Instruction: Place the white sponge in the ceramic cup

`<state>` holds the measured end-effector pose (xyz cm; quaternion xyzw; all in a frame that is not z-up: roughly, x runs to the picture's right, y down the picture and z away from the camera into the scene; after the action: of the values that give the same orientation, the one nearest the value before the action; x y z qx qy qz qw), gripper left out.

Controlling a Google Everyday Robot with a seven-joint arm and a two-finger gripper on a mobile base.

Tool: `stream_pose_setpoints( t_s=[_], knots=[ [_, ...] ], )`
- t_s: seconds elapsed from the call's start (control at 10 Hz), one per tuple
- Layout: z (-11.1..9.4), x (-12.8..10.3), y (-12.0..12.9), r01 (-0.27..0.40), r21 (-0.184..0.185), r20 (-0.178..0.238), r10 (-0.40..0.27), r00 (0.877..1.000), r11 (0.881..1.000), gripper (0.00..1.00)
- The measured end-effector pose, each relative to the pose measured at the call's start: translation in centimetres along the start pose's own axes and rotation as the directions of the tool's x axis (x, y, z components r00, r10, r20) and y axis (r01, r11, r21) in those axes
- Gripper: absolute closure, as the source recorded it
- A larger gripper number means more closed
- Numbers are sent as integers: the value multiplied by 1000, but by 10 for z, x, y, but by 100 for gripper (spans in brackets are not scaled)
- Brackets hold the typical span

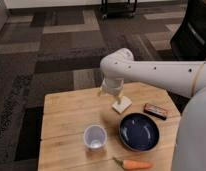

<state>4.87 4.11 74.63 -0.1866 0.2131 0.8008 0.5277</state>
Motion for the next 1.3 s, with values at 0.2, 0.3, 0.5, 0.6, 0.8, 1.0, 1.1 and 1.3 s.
stream_pose_setpoints(
  t_s=[0.2,0.3,0.5,0.6,0.8,1.0,1.1,1.3],
  knots=[
    [3,-4,-3,-17,-9,8,17,1000,1000,35],
    [5,-8,-12,-32,-9,10,32,999,999,35],
    [10,-10,-22,-40,-1,-4,40,999,999,35],
    [14,-13,-33,-49,12,-21,49,999,999,35],
    [18,-18,-42,-56,24,-41,56,998,998,35],
    [29,-26,-58,-53,48,-75,56,996,997,35],
    [33,-30,-62,-48,50,-83,52,995,998,35],
    [42,-42,-73,-36,60,-95,41,995,998,35]
  ],
)
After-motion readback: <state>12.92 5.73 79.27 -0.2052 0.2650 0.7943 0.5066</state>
